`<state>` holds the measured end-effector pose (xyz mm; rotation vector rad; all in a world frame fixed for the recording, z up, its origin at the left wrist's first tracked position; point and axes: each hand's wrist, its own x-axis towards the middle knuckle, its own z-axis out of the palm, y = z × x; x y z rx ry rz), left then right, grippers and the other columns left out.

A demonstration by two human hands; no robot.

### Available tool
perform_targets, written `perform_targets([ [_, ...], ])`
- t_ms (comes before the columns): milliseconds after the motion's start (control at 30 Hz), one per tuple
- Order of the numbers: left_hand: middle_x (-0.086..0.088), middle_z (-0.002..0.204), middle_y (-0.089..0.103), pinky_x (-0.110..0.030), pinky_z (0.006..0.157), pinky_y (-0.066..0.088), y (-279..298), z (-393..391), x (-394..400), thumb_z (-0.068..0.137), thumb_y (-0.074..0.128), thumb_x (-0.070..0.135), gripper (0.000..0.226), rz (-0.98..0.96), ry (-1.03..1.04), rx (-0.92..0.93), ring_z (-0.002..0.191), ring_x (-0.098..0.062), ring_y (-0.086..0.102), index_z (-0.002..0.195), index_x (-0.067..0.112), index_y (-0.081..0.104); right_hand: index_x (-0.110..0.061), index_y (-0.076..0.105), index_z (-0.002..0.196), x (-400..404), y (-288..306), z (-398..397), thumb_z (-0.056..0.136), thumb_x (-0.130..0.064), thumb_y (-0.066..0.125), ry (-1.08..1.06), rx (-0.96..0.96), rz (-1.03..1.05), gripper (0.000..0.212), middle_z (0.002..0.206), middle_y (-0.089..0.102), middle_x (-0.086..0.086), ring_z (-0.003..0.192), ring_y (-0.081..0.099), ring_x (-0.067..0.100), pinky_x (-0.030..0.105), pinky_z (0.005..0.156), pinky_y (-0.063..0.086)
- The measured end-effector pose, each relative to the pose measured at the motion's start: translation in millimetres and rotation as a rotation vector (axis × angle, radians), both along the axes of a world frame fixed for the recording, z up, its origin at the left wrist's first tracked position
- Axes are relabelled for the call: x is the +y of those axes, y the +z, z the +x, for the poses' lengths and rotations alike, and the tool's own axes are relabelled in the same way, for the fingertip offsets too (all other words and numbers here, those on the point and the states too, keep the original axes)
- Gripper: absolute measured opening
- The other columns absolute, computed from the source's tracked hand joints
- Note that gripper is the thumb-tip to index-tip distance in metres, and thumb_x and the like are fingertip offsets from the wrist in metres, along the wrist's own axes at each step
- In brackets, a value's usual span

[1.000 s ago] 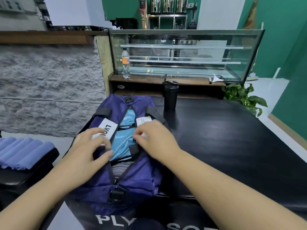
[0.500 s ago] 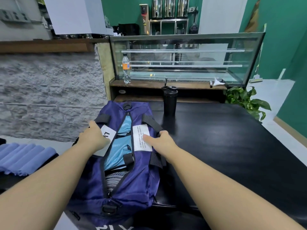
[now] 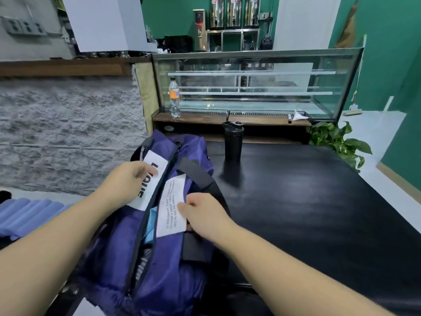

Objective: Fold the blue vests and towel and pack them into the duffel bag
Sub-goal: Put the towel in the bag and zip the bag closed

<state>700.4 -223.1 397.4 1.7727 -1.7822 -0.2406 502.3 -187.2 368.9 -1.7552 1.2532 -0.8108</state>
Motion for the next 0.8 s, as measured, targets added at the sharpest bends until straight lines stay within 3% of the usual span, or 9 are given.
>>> perform_targets([
  [100, -0.006, 0.068, 0.054, -0.025, 0.051, 0.033, 4.1, -14.0, 7.2, 0.089, 0.040, -0.011, 0.055, 0.046, -0.112, -0.037, 0.055, -0.017, 0.041, 0.080, 0.040, 0.062, -0.020, 0.032, 0.058, 18.8, -5.7, 17.9, 0.090, -0.019, 0.052, 0.024, -0.163, 0.105, 0.039, 0.065, 0.046, 0.010, 0.066, 0.059, 0.027, 0.047, 0.074, 0.056],
  [233, 0.005, 0.084, 0.066, -0.028, 0.068, 0.047, 14.6, -34.5, 10.8, 0.089, 0.046, -0.008, 0.057, 0.044, -0.194, -0.079, 0.076, -0.017, 0.061, 0.078, 0.047, 0.060, -0.023, 0.043, 0.058, 27.6, -13.0, 50.6, 0.084, -0.028, 0.054, -0.053, -0.329, 0.187, 0.029, 0.064, 0.053, 0.001, 0.075, 0.060, 0.025, 0.054, 0.086, 0.052],
  [300, 0.007, 0.090, 0.068, -0.017, 0.070, 0.046, 23.8, -48.1, 9.8, 0.091, 0.051, -0.004, 0.044, 0.015, -0.244, -0.079, 0.084, -0.013, 0.063, 0.085, 0.036, 0.068, -0.029, 0.050, 0.058, 24.9, -16.0, 66.2, 0.073, -0.038, 0.052, -0.130, -0.393, 0.186, 0.018, 0.070, 0.062, 0.004, 0.083, 0.065, 0.031, 0.056, 0.087, 0.050],
  [400, 0.003, 0.086, 0.069, -0.020, 0.069, 0.042, 37.3, -67.6, 8.8, 0.090, 0.054, -0.001, 0.035, -0.030, -0.317, -0.074, 0.079, -0.014, 0.059, 0.083, 0.031, 0.064, -0.028, 0.057, 0.070, 13.2, -13.5, 74.8, 0.073, -0.038, 0.052, -0.213, -0.476, 0.186, 0.012, 0.087, 0.071, 0.006, 0.090, 0.066, 0.031, 0.052, 0.090, 0.050],
  [500, 0.001, 0.086, 0.069, -0.029, 0.075, 0.045, 40.1, -82.0, 8.1, 0.088, 0.054, -0.002, 0.031, -0.042, -0.377, -0.088, 0.081, -0.022, 0.060, 0.081, 0.028, 0.055, -0.022, 0.061, 0.084, 3.7, -4.3, 61.7, 0.085, -0.028, 0.055, -0.285, -0.480, 0.160, 0.009, 0.092, 0.069, 0.004, 0.085, 0.058, 0.024, 0.036, 0.085, 0.048],
  [633, 0.003, 0.088, 0.070, -0.038, 0.077, 0.054, 32.1, -90.4, 4.8, 0.093, 0.047, 0.003, 0.021, 0.105, -0.375, -0.057, 0.080, -0.021, 0.066, 0.092, 0.023, 0.055, -0.014, 0.059, 0.109, -4.6, -10.3, 35.1, 0.097, -0.020, 0.048, -0.292, -0.435, 0.173, 0.017, 0.100, 0.059, -0.002, 0.089, 0.049, 0.015, 0.026, 0.078, 0.038],
  [733, -0.011, 0.101, 0.070, -0.026, 0.075, 0.055, 26.2, -90.2, 6.4, 0.099, 0.037, 0.005, 0.022, 0.272, -0.410, 0.157, 0.073, -0.011, 0.066, 0.107, 0.016, 0.054, -0.011, 0.056, 0.121, 3.1, -6.2, 19.7, 0.096, -0.011, 0.046, -0.194, -0.352, 0.039, 0.027, 0.109, 0.060, -0.004, 0.098, 0.054, 0.011, 0.023, 0.085, 0.041],
  [800, -0.012, 0.103, 0.068, -0.016, 0.077, 0.049, 21.0, -85.3, 7.2, 0.100, 0.038, 0.005, 0.024, 0.287, -0.394, 0.237, 0.077, -0.003, 0.064, 0.109, 0.014, 0.057, -0.015, 0.052, 0.130, 10.5, 0.0, 7.2, 0.095, -0.006, 0.044, -0.122, -0.275, 0.004, 0.037, 0.128, 0.058, -0.004, 0.117, 0.052, 0.010, 0.022, 0.100, 0.038],
])
